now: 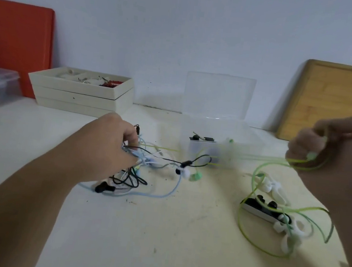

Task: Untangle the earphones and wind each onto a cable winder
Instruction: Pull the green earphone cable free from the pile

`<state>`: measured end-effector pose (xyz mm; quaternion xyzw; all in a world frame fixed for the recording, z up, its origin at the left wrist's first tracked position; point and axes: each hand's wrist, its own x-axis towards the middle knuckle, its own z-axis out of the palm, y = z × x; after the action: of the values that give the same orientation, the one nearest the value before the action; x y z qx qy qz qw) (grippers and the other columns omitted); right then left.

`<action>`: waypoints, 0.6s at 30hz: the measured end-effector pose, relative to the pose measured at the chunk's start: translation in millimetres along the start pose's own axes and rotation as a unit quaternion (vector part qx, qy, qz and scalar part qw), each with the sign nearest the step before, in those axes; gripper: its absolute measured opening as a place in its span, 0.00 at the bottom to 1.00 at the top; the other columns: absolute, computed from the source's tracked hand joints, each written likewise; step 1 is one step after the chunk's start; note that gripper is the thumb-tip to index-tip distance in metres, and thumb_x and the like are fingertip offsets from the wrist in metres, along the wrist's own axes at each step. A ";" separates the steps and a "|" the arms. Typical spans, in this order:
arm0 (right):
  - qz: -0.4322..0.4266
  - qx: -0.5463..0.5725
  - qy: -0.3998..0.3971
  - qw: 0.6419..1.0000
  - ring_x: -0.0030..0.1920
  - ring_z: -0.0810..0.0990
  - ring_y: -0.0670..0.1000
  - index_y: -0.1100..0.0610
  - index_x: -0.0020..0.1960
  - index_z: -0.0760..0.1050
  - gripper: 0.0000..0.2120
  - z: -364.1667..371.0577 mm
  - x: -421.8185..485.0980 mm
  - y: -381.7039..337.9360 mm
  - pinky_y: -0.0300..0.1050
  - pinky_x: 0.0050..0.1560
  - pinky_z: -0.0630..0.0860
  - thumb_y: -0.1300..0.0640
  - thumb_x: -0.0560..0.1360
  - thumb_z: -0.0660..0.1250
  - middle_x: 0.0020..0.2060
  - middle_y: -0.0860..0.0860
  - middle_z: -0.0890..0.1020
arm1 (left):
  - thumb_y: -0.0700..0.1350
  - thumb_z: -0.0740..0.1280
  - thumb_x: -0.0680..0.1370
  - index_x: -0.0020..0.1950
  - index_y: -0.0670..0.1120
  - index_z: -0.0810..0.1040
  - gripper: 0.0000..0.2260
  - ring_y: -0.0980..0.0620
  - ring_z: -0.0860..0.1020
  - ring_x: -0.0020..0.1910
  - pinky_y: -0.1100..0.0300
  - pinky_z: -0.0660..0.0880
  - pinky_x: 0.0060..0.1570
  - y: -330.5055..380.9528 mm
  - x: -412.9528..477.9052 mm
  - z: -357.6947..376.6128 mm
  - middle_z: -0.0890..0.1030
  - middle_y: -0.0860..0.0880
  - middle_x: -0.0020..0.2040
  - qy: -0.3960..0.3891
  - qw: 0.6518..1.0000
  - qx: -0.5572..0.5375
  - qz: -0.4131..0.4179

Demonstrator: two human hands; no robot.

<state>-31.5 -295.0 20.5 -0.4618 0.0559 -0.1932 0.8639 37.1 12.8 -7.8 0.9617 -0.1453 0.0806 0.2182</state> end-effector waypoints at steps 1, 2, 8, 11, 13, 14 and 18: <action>-0.012 -0.118 0.012 0.993 0.23 0.61 0.52 0.53 0.27 0.60 0.12 1.4 -0.2 3.2 0.41 0.26 0.63 0.57 0.66 0.62 0.19 0.51 0.63 | 0.46 0.76 0.70 0.36 0.56 0.76 0.10 0.52 0.76 0.40 0.62 0.69 0.39 -0.4 0.4 0.5 0.74 0.51 0.48 0.009 1.000 0.000 -0.008; -0.031 -0.250 0.009 0.968 0.24 0.61 0.52 0.54 0.26 0.64 0.13 3.5 -1.2 6.9 0.44 0.28 0.62 0.55 0.66 0.65 0.18 0.53 0.65 | 0.46 0.76 0.71 0.36 0.55 0.75 0.11 0.51 0.76 0.38 0.61 0.69 0.36 -0.5 0.8 0.9 0.74 0.50 0.48 0.017 1.000 -0.001 -0.015; 0.007 -0.681 -0.191 0.707 0.21 0.69 0.42 0.46 0.44 0.81 0.12 18.1 -20.4 24.2 0.36 0.27 0.64 0.44 0.65 0.78 0.22 0.44 0.75 | 0.41 0.73 0.71 0.34 0.50 0.77 0.09 0.51 0.76 0.31 0.60 0.67 0.30 -1.3 2.2 2.3 0.80 0.50 0.33 0.057 0.997 -0.014 -0.054; 0.012 -0.749 -0.229 0.621 0.23 0.73 0.43 0.45 0.39 0.84 0.03 20.9 -27.3 27.8 0.32 0.25 0.67 0.48 0.68 0.77 0.24 0.44 0.78 | 0.41 0.73 0.71 0.34 0.50 0.78 0.08 0.52 0.75 0.28 0.61 0.65 0.30 1.2 0.9 2.2 0.80 0.50 0.29 0.059 0.994 -0.053 -0.075; -0.008 -0.760 -0.219 0.612 0.23 0.73 0.44 0.47 0.37 0.84 0.04 21.5 -27.6 29.1 0.31 0.25 0.67 0.50 0.70 0.76 0.24 0.46 0.78 | 0.39 0.73 0.70 0.37 0.53 0.79 0.09 0.53 0.76 0.31 0.61 0.67 0.32 3.2 -0.5 -0.1 0.82 0.51 0.40 0.041 0.995 -0.061 -0.068; -0.022 -0.750 -0.209 0.627 0.22 0.70 0.44 0.49 0.36 0.84 0.06 22.0 -26.8 29.8 0.31 0.24 0.66 0.51 0.71 0.75 0.22 0.47 0.75 | 0.38 0.73 0.69 0.42 0.56 0.80 0.12 0.53 0.77 0.37 0.59 0.70 0.36 4.9 -2.1 -1.9 0.80 0.52 0.49 0.019 0.997 -0.054 -0.055; -0.068 -0.671 -0.182 0.716 0.20 0.62 0.45 0.56 0.38 0.83 0.09 26.8 -27.8 27.6 0.33 0.21 0.61 0.52 0.74 0.74 0.22 0.48 0.66 | 0.47 0.66 0.61 0.57 0.67 0.75 0.27 0.60 0.72 0.57 0.64 0.69 0.55 26.8 -13.7 -4.8 0.65 0.66 0.67 -0.052 0.993 -0.064 0.085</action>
<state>-42.0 -249.7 10.8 -0.9489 -0.0185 -0.0753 0.3058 15.3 -4.8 4.1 0.9327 -0.2425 0.0397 0.2639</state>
